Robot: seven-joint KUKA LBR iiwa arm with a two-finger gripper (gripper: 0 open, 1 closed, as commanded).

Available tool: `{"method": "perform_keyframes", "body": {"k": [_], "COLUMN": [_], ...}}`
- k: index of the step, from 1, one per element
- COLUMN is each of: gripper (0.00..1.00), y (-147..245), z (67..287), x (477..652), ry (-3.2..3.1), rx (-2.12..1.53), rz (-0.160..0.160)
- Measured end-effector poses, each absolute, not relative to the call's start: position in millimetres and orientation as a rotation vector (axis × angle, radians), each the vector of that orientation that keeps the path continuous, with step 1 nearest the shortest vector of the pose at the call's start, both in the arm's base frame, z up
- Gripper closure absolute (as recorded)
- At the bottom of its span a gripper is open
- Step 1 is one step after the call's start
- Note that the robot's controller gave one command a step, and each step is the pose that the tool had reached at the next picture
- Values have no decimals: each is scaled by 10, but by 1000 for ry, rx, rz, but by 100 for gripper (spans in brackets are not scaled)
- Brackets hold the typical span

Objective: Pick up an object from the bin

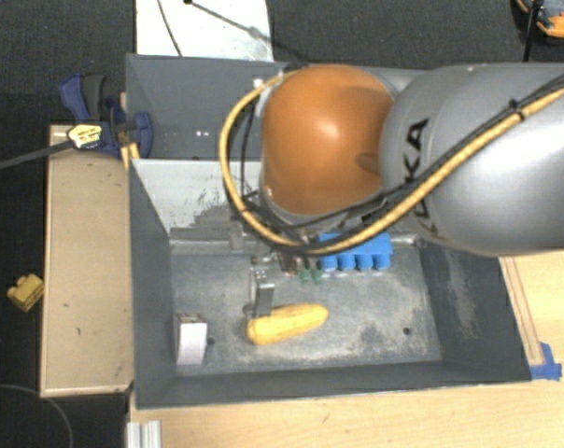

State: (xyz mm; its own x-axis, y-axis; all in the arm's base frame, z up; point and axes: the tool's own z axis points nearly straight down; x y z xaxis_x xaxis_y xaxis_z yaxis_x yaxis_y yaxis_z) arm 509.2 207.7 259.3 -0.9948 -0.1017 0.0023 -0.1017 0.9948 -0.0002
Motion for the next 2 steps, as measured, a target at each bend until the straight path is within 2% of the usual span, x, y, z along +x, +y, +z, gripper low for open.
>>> {"method": "perform_keyframes", "body": {"k": [1, 2], "gripper": [0, 0], "y": [1853, 1779], "z": [2262, 1575], "x": [5106, 5147], "ry": [-3144, -3137], "rx": [246, 269], "rz": [-5, -3]}}
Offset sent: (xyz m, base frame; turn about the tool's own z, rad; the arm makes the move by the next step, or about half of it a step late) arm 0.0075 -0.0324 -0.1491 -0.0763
